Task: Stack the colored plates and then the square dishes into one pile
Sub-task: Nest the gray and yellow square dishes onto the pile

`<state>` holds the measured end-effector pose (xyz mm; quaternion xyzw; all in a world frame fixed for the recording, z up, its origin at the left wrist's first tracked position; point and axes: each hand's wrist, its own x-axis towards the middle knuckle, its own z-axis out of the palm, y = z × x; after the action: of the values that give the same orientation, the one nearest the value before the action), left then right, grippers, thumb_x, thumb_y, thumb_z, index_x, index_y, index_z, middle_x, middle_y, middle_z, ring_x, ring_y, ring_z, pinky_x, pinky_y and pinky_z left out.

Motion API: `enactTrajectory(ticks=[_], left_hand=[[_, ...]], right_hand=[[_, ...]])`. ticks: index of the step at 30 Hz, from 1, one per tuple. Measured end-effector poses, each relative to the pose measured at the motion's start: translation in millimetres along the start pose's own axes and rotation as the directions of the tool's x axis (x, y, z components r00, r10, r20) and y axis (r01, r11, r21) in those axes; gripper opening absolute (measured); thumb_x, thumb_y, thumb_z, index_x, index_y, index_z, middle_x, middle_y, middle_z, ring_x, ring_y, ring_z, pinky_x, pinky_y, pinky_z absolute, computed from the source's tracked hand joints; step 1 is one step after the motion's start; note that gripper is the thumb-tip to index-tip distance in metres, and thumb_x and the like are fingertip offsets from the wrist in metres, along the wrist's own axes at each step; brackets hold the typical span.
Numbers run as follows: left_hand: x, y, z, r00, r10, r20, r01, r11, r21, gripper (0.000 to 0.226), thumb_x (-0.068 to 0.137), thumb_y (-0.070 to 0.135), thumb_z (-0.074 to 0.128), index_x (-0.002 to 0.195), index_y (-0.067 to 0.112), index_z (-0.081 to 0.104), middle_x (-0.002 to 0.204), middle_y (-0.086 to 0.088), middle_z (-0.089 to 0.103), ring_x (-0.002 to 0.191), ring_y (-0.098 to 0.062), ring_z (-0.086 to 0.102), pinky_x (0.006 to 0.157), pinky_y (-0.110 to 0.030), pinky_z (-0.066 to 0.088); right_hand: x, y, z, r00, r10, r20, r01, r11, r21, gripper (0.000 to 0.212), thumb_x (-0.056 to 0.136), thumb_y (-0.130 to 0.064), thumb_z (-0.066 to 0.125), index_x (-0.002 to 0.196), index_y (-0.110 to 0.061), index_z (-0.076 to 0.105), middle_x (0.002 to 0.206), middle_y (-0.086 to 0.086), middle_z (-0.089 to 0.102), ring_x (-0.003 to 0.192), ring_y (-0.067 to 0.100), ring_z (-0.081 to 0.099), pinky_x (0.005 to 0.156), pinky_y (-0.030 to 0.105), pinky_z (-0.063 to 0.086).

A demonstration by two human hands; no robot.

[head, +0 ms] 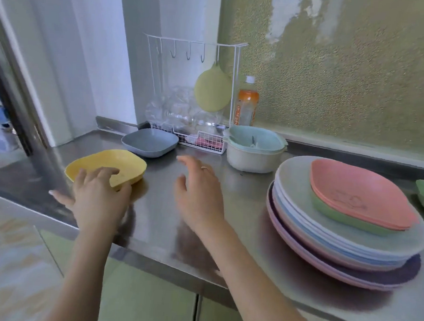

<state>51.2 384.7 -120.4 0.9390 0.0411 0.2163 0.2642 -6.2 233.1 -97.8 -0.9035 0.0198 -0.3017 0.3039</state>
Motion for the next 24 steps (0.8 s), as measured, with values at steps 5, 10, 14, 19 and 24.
enactTrajectory(ticks=[5,10,14,19,24], left_hand=[[12.7,-5.9,13.0,0.999,0.009,0.031,-0.007,0.997,-0.083,0.016,0.085,0.032,0.064,0.097,0.026,0.072,0.129,-0.002,0.06,0.135,-0.027,0.035,0.109,-0.066,0.004],[13.9,-12.6,22.6,0.997,0.078,0.025,-0.075,0.991,-0.115,0.013,0.083,0.017,0.066,0.094,0.022,0.073,0.128,-0.003,0.06,0.135,-0.027,0.035,0.111,-0.056,0.009],[13.3,-13.4,22.8,0.995,0.097,0.032,-0.093,0.991,-0.093,0.016,0.082,0.008,0.064,0.092,0.019,0.072,0.122,-0.003,0.063,0.128,-0.029,0.041,0.109,-0.058,0.02],[8.4,-8.5,17.2,0.996,0.089,0.011,-0.087,0.988,-0.125,0.008,0.087,0.013,0.062,0.092,0.013,0.068,0.114,-0.005,0.066,0.116,-0.032,0.046,0.107,-0.057,0.025],[-11.6,7.5,3.6,0.987,0.046,-0.156,-0.104,0.917,-0.385,0.007,0.089,0.008,0.06,0.093,0.005,0.065,0.104,-0.011,0.068,0.105,-0.035,0.051,0.087,-0.043,0.039]], right_hand=[[79.1,-5.8,68.1,0.983,-0.068,0.173,0.094,0.985,-0.146,0.046,0.09,-0.01,0.046,0.135,-0.013,0.044,0.126,0.011,0.059,0.121,0.029,0.046,0.093,0.04,0.039],[119.1,4.4,114.4,0.959,-0.05,0.278,0.14,0.939,-0.315,0.045,0.093,-0.015,0.043,0.137,-0.014,0.041,0.132,0.009,0.055,0.128,0.027,0.041,0.094,0.04,0.038],[118.3,11.9,112.8,0.952,-0.029,0.305,0.128,0.943,-0.307,0.036,0.09,-0.012,0.05,0.125,-0.017,0.055,0.118,0.009,0.063,0.116,0.031,0.05,0.087,0.038,0.041],[96.8,25.6,91.4,0.961,-0.031,0.276,0.105,0.961,-0.258,0.02,0.082,0.001,0.051,0.069,-0.014,0.054,0.081,0.006,0.049,0.094,0.034,0.051,0.063,0.032,0.03],[75.1,25.2,37.7,0.994,-0.09,0.057,0.097,0.986,-0.137,0.018,0.085,0.004,0.05,0.086,-0.007,0.064,0.084,0.005,0.053,0.091,0.027,0.049,0.059,0.032,0.034]])
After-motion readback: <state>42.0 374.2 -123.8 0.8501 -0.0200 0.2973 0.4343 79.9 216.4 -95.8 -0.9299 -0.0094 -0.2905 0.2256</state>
